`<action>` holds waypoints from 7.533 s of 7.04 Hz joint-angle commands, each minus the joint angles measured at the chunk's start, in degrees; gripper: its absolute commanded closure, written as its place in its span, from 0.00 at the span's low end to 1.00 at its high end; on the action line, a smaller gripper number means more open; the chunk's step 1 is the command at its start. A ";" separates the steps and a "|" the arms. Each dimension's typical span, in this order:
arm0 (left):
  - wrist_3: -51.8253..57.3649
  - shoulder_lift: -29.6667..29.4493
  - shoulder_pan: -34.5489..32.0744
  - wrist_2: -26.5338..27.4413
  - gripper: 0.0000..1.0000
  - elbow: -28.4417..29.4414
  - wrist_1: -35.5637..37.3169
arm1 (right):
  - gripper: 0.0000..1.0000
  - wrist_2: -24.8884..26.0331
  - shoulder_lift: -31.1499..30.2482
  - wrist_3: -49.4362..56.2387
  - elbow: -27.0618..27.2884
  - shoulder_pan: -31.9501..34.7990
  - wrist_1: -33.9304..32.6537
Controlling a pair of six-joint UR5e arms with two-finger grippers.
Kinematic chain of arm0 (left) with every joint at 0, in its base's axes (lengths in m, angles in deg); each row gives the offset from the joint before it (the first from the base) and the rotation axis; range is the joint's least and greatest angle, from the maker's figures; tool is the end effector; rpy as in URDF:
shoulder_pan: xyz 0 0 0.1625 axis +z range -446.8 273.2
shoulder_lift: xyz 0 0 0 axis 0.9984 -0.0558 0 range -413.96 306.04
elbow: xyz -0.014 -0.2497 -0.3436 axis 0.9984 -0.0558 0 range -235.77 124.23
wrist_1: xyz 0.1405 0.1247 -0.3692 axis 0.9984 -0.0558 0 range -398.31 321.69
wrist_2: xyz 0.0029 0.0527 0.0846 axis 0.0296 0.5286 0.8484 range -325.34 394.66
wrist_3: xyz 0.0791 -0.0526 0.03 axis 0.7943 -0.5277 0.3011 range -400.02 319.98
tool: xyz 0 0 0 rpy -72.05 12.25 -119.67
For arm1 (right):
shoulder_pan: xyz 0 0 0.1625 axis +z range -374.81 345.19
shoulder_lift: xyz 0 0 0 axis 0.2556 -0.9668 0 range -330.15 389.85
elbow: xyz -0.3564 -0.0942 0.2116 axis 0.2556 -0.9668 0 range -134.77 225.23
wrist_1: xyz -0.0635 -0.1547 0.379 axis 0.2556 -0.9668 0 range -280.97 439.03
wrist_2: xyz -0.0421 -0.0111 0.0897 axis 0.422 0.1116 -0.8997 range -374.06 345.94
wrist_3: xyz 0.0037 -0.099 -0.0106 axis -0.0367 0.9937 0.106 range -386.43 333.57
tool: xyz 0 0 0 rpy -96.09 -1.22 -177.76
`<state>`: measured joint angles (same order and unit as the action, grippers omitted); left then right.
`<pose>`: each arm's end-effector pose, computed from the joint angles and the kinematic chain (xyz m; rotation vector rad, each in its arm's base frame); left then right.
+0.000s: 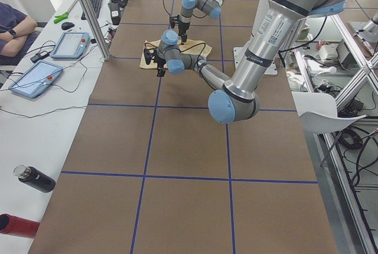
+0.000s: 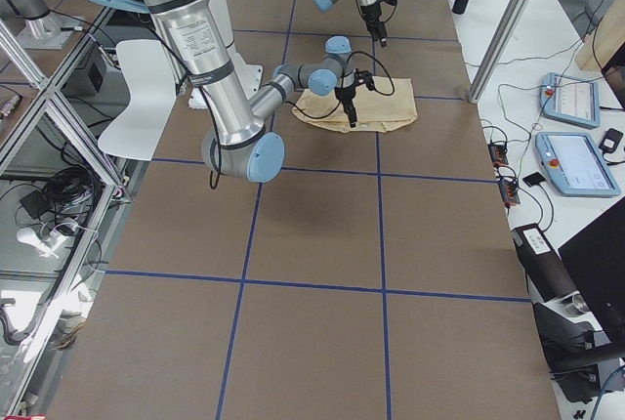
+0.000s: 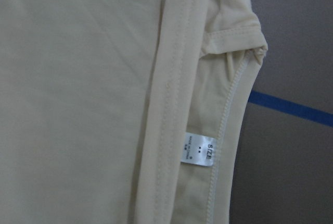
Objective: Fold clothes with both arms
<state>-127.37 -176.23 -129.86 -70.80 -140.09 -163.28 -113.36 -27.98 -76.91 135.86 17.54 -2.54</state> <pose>0.4456 -0.5624 0.3042 0.1925 1.0897 -0.4880 -0.5251 -0.4712 0.3182 0.2958 -0.6732 -0.1779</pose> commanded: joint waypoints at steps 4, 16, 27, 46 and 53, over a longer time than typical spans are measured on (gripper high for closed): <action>-0.01 -0.07 0.00 0.00 0.01 0.47 -0.44 | 0.00 -0.19 -1.23 0.56 -0.97 0.26 0.19; -0.02 -1.56 0.00 0.61 0.01 0.12 -0.80 | 0.00 -4.68 6.04 5.57 -7.19 7.12 1.15; 0.07 -2.97 0.09 4.39 0.01 0.03 -0.54 | 0.00 -0.37 13.72 8.10 -26.73 9.75 11.17; -24.63 6.35 26.01 11.51 0.05 -14.21 -1.59 | 0.00 -21.55 -12.48 -6.30 20.99 13.53 -8.08; -24.54 6.08 25.93 11.69 0.23 -12.19 -1.59 | 0.00 -21.37 -12.48 -6.30 20.38 13.27 -8.07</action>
<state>-151.97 -170.08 -103.90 -59.18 -152.55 -164.87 -134.74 -40.46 -83.21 156.16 30.81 -10.62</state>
